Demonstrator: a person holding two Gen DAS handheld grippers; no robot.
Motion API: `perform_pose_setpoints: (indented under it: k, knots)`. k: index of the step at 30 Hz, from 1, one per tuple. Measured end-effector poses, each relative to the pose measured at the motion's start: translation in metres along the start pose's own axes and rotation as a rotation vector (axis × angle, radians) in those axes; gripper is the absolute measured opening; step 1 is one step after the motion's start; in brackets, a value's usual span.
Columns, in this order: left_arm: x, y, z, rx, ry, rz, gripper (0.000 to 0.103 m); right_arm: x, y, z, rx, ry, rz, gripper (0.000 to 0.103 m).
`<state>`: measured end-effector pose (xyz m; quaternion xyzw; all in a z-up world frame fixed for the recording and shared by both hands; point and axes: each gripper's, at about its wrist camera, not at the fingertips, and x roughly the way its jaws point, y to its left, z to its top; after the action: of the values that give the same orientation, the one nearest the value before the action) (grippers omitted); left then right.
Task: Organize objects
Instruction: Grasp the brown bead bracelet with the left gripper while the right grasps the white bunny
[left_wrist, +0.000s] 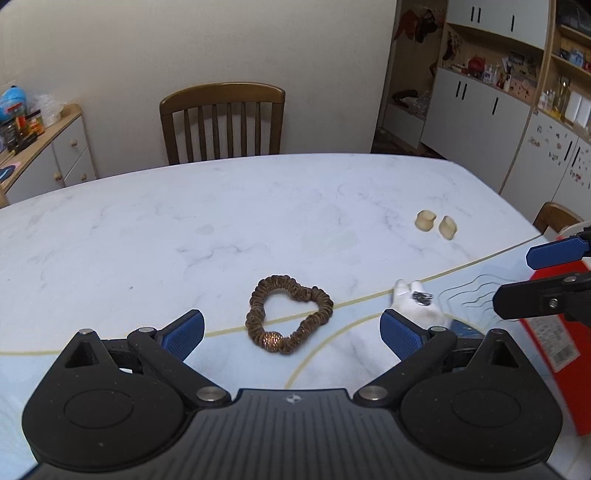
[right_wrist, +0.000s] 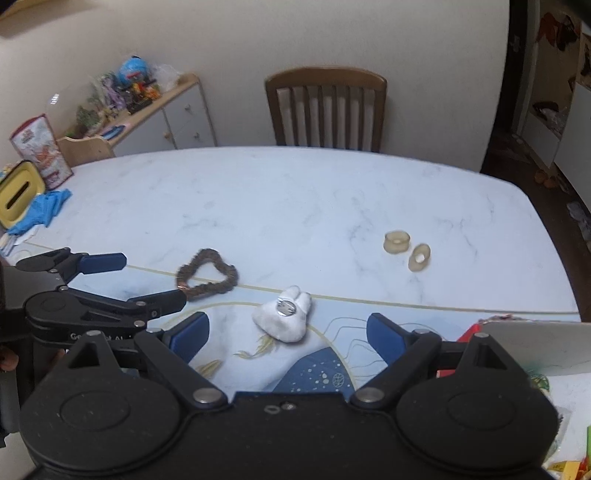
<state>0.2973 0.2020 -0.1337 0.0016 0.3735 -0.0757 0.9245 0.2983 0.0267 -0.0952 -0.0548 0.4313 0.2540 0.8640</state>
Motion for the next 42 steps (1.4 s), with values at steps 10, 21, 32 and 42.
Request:
perform_pose_setpoints:
  k: [10,21,32,42]
  knots:
    - [0.040,0.013,0.001,-0.014,0.040,0.006,0.102,0.052,-0.005,-0.002,0.039,0.069,-0.023,0.090]
    - [0.065,0.015,0.003,0.020,0.053,-0.016,0.102,0.082,0.008,-0.002,-0.053,0.121,-0.013,0.079]
    - [0.064,0.005,0.001,0.108,0.009,-0.008,0.070,0.095,0.012,0.002,-0.095,0.121,-0.019,0.063]
    - [0.057,-0.005,0.004,0.133,0.034,-0.026,0.025,0.090,0.018,0.001,-0.119,0.094,-0.041,0.051]
